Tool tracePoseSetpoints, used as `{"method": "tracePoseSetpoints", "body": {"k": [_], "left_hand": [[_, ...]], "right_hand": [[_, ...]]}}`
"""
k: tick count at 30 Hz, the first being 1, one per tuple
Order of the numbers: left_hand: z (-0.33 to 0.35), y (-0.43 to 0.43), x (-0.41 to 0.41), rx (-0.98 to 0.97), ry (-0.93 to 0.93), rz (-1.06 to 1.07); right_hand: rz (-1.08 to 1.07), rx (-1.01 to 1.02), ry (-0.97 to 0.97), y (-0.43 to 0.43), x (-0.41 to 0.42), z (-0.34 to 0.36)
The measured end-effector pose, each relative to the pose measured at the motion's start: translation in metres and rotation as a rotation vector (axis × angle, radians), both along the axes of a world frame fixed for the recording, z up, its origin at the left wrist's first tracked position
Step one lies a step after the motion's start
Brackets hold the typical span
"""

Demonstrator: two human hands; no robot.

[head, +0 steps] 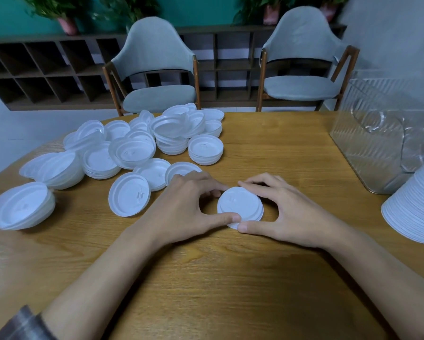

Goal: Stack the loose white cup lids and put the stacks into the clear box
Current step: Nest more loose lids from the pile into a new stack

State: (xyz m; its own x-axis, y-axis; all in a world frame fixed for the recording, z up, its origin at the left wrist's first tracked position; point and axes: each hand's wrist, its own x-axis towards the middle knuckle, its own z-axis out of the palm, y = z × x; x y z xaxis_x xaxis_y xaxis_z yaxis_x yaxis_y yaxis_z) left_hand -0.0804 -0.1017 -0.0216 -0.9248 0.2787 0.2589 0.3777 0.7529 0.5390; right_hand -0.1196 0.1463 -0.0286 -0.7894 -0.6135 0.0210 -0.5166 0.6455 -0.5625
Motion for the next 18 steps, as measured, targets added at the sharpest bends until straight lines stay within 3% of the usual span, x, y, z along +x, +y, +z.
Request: {"method": "tracePoseSetpoints", "body": {"k": [5,11,15,18], "left_hand": [[0.004,-0.02,-0.004,-0.086,0.159,0.078],[0.003,-0.049,-0.013,-0.323,0.089,0.182],[0.004,-0.048,-0.014,-0.286,0.123,0.185],[0.006,-0.041,-0.011,-0.141,0.151,0.19]], "right_hand": [[0.003,0.022,-0.019,0.0,-0.001,0.001],[-0.002,0.011,0.026,-0.001,0.002,-0.004],[-0.032,-0.047,0.048,-0.003,0.002,-0.004],[-0.043,-0.065,0.068,-0.004,0.003,-0.005]]}}
